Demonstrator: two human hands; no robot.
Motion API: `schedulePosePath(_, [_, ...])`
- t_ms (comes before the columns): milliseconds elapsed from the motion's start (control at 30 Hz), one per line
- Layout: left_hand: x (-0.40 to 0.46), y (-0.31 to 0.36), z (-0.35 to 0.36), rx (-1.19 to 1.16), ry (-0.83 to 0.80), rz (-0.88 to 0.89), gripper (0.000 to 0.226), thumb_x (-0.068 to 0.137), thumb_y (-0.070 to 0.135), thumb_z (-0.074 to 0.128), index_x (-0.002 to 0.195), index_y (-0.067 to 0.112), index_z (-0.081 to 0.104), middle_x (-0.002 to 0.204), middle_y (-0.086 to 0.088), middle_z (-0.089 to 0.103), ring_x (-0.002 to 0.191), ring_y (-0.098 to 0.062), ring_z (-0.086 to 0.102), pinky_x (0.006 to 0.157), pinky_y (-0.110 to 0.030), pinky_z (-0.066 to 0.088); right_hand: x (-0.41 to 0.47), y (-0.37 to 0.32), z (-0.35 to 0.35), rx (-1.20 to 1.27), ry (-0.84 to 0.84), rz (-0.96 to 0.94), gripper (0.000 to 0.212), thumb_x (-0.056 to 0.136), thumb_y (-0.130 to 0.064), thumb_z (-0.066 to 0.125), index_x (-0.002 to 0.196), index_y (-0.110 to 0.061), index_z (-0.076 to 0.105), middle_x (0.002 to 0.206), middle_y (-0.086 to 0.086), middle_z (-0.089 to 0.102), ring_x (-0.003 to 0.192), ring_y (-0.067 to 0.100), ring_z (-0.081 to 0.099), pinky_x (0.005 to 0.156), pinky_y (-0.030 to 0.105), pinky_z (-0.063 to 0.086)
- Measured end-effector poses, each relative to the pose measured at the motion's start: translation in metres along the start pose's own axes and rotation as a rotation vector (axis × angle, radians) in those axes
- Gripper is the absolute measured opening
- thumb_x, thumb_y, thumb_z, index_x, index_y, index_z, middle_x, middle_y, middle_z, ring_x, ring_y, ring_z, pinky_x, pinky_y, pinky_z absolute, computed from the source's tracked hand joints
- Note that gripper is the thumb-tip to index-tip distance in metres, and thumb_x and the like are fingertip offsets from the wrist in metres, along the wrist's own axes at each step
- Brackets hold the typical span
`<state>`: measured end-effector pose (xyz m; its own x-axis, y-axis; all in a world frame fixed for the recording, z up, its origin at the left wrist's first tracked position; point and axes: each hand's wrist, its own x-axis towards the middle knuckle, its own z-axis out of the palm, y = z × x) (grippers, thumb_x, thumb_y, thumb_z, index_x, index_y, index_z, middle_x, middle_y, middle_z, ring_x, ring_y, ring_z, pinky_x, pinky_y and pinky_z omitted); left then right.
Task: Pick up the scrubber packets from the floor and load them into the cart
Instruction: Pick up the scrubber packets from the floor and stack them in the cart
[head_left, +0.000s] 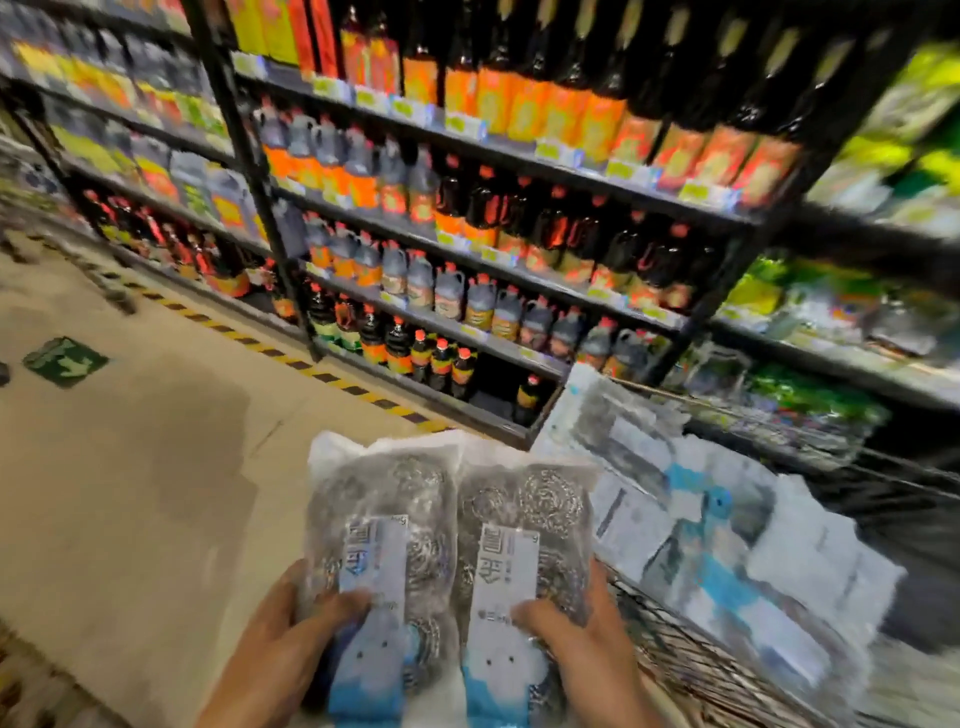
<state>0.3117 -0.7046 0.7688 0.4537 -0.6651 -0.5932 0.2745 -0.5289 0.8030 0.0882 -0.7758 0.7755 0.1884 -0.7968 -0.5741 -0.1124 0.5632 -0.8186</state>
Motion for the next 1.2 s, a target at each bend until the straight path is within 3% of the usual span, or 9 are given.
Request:
schedulePosePath(200, [0.08, 0.05, 0.072, 0.173, -0.261, 0.043, 0.052, 0.058, 0.03, 0.088, 0.106, 0.022, 0.07, 0.097, -0.008, 0.08, 0.093, -0.032, 0.075, 0.095, -0.051, 0.056, 0.039, -0.025, -0.039, 0.237, 0.267, 0.023, 0.047, 0.083, 0.009, 0.074, 0.101, -0.032, 0.059, 0.069, -0.001, 0.069, 0.064, 0.012, 0.065, 0.054, 0.015, 0.048])
schedulePosePath(333, [0.116, 0.078, 0.117, 0.253, -0.354, 0.109, 0.035, 0.071, 0.011, 0.087, 0.097, 0.024, 0.067, 0.089, -0.005, 0.079, 0.081, -0.022, 0.074, 0.07, -0.034, 0.052, 0.063, -0.033, -0.056, 0.318, 0.383, 0.003, 0.05, 0.08, 0.011, 0.073, 0.12, -0.018, 0.064, 0.087, 0.001, 0.081, 0.081, 0.02, 0.077, 0.076, 0.035, 0.058])
schedulePosePath(533, [0.158, 0.101, 0.177, 0.329, -0.483, 0.092, 0.036, 0.076, 0.02, 0.086, 0.105, 0.03, 0.067, 0.108, -0.002, 0.075, 0.099, -0.023, 0.07, 0.08, -0.039, 0.053, 0.082, -0.047, -0.079, 0.563, 0.549, 0.032, 0.061, 0.08, 0.01, 0.071, 0.131, -0.022, 0.06, 0.103, 0.008, 0.08, 0.071, 0.02, 0.077, 0.052, 0.027, 0.058])
schedulePosePath(800, [0.214, 0.133, 0.281, 0.464, -0.724, -0.079, 0.045, 0.075, 0.009, 0.085, 0.113, 0.028, 0.071, 0.121, 0.009, 0.07, 0.105, -0.019, 0.067, 0.081, -0.04, 0.052, 0.115, -0.06, -0.101, 0.764, 0.85, 0.057, 0.062, 0.065, 0.012, 0.075, 0.118, -0.02, 0.069, 0.085, 0.006, 0.081, 0.083, 0.03, 0.075, 0.068, 0.034, 0.057])
schedulePosePath(867, [0.237, 0.14, 0.306, 0.535, -0.805, -0.064, 0.058, 0.066, 0.016, 0.087, 0.121, 0.028, 0.073, 0.139, 0.005, 0.064, 0.123, -0.023, 0.062, 0.095, -0.043, 0.05, 0.126, -0.07, -0.105, 0.846, 0.921, 0.033, 0.06, 0.057, 0.011, 0.079, 0.109, -0.017, 0.069, 0.077, 0.001, 0.08, 0.068, 0.02, 0.075, 0.06, 0.03, 0.056])
schedulePosePath(967, [0.257, 0.161, 0.355, 0.591, -0.976, -0.01, 0.031, 0.079, 0.005, 0.078, 0.099, 0.03, 0.08, 0.139, 0.013, 0.057, 0.14, -0.014, 0.044, 0.115, -0.039, 0.036, 0.148, -0.083, -0.102, 0.904, 1.03, 0.004, 0.065, 0.055, 0.008, 0.084, 0.111, -0.022, 0.068, 0.077, -0.01, 0.08, 0.066, 0.01, 0.075, 0.069, 0.031, 0.057])
schedulePosePath(1067, [0.281, 0.163, 0.399, 0.613, -1.131, -0.124, 0.08, 0.038, 0.022, 0.094, 0.115, 0.022, 0.077, 0.134, 0.003, 0.068, 0.128, -0.021, 0.059, 0.104, -0.043, 0.047, 0.169, -0.083, -0.106, 0.95, 1.182, 0.009, 0.059, 0.069, 0.007, 0.08, 0.119, -0.025, 0.07, 0.088, -0.013, 0.081, 0.084, 0.01, 0.076, 0.088, 0.038, 0.06])
schedulePosePath(1133, [0.301, 0.152, 0.434, 0.713, -1.176, -0.153, 0.111, 0.012, 0.025, 0.094, 0.121, 0.014, 0.075, 0.134, -0.008, 0.068, 0.118, -0.029, 0.065, 0.1, -0.048, 0.051, 0.176, -0.083, -0.112, 0.994, 1.262, 0.013, 0.054, 0.069, 0.003, 0.082, 0.115, -0.023, 0.072, 0.082, -0.019, 0.079, 0.078, 0.003, 0.075, 0.079, 0.028, 0.06])
schedulePosePath(1200, [0.294, 0.154, 0.47, 0.822, -1.23, -0.082, 0.068, 0.033, 0.006, 0.086, 0.101, 0.002, 0.08, 0.112, -0.022, 0.073, 0.095, -0.029, 0.068, 0.086, -0.042, 0.051, 0.176, -0.084, -0.126, 1.058, 1.315, 0.004, 0.06, 0.058, -0.003, 0.085, 0.115, -0.017, 0.072, 0.087, -0.007, 0.081, 0.082, 0.015, 0.077, 0.076, 0.033, 0.061])
